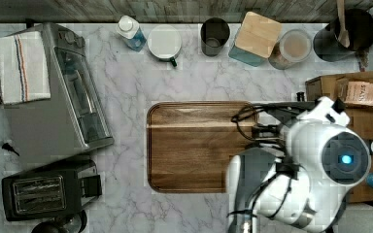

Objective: Open the drawer.

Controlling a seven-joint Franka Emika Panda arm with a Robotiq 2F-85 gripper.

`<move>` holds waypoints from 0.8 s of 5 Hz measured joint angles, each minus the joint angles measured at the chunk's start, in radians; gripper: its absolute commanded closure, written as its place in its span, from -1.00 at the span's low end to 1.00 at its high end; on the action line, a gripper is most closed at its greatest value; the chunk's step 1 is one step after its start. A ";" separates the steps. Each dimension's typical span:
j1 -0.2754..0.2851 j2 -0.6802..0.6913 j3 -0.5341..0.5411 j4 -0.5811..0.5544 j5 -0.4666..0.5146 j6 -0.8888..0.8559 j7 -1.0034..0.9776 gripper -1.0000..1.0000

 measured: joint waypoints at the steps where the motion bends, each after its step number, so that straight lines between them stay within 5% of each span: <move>1: -0.010 0.044 -0.069 -0.002 0.000 0.068 -0.090 -1.00; 3: -0.010 0.087 -0.091 -0.053 0.000 0.236 -0.094 -1.00; 4: -0.008 0.088 -0.091 -0.090 -0.104 0.299 -0.094 -1.00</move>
